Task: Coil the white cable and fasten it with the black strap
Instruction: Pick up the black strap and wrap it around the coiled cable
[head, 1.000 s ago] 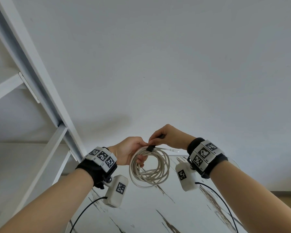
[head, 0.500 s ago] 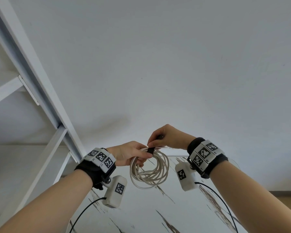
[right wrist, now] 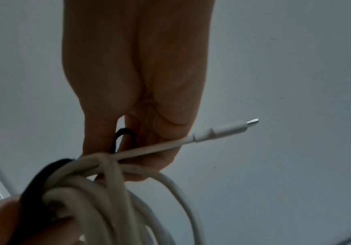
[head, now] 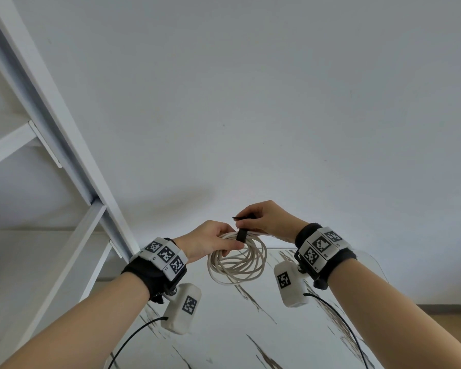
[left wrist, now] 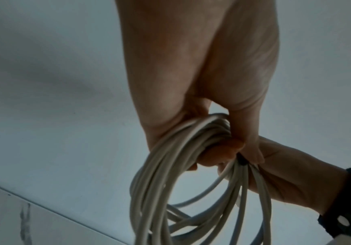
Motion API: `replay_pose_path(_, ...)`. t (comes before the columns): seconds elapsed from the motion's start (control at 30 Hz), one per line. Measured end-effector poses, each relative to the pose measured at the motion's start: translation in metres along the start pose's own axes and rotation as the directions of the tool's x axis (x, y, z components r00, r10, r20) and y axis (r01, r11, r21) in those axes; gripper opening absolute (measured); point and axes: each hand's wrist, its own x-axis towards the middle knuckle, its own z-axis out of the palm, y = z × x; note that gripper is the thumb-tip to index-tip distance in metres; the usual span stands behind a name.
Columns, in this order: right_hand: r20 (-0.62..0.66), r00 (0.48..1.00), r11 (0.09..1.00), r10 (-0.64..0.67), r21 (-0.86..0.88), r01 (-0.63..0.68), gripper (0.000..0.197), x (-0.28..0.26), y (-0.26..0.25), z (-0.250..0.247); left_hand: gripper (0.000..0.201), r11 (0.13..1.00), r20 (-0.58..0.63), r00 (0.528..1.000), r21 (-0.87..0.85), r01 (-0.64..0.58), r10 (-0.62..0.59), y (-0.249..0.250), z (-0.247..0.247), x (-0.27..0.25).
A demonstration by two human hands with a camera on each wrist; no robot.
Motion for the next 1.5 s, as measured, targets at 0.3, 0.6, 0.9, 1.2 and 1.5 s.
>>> replay_pose_path(0.3, -0.03, 0.999, 0.986, 0.015, -0.164, -0.02, 0.015, 0.005, 0.005, 0.004, 0.019, 0.999, -0.001, 1.0, -0.028, -0.017, 0.017, -0.001, 0.004, 0.001)
replay_pose_path(0.6, -0.063, 0.988, 0.95, 0.139, -0.274, -0.151, 0.008, 0.005, 0.012, 0.004, 0.043, 0.991, 0.103, 0.99, -0.094, -0.091, 0.101, 0.002, 0.002, 0.0)
replay_pose_path(0.9, -0.101, 0.98, 0.942, 0.173, -0.273, -0.194, 0.014, 0.006, 0.016, 0.003, 0.022, 0.996, 0.126, 0.988, -0.043, -0.08, 0.085, -0.003, -0.001, 0.002)
replay_pose_path(1.2, -0.268, 0.956, 0.974, 0.122, -0.154, -0.168, 0.017, 0.011, 0.012, 0.004, 0.035, 0.987, 0.232, 0.968, -0.143, -0.067, 0.099, -0.002, 0.001, 0.001)
replay_pose_path(1.5, -0.175, 0.951, 0.967, 0.255, 0.057, -0.249, 0.031, 0.004, 0.001, -0.001, 0.03, 0.991, 0.191, 0.978, -0.117, -0.064, 0.086, -0.004, -0.004, 0.003)
